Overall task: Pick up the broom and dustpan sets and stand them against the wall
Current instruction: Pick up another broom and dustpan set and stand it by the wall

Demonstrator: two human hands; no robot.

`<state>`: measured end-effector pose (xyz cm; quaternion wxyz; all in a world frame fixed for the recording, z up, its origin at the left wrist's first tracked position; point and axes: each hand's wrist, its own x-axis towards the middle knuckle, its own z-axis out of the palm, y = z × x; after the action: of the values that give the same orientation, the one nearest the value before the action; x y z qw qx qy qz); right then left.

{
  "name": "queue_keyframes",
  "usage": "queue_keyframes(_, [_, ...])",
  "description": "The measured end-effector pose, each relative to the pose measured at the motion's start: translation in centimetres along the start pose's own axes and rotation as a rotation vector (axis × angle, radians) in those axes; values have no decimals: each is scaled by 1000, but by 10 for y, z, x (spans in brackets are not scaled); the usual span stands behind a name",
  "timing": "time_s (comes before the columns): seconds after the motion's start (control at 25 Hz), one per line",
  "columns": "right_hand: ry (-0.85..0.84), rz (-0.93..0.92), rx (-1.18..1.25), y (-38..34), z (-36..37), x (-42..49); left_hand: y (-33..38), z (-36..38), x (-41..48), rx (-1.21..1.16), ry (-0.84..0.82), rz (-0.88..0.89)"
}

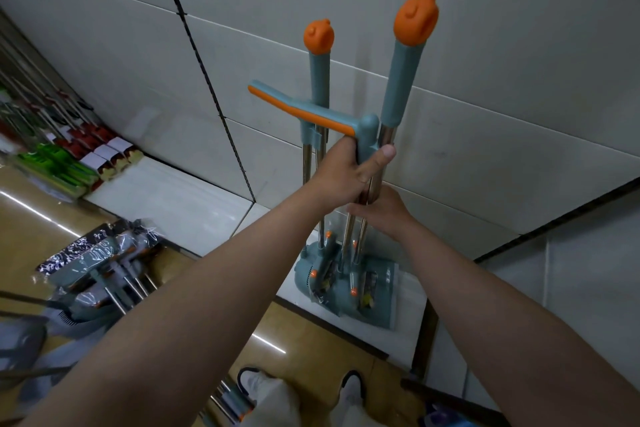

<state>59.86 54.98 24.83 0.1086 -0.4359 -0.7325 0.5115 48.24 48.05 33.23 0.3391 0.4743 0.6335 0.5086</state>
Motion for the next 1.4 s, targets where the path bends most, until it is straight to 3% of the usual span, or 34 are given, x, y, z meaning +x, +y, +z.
queue_keyframes(0.24, [79,124,60,15,28,18,-24,-1,7,51,-21,-69])
queue_keyframes(0.6, [110,122,123,19,34,37,-38,-21,20,103,30,-57])
queue_keyframes(0.76, [48,108,122,21,35,39,-45,-33,18,118,212,-11])
queue_keyframes(0.92, [-34,148,-147,26,33,33,-55,-38,8,61,349,0])
queue_keyframes(1.2, [-45,237,-265,35,41,27,-83,-67,8,-51,67,-179])
queue_keyframes(1.4, [28,186,-278,24,62,29,-84,-61,12,143,136,-12])
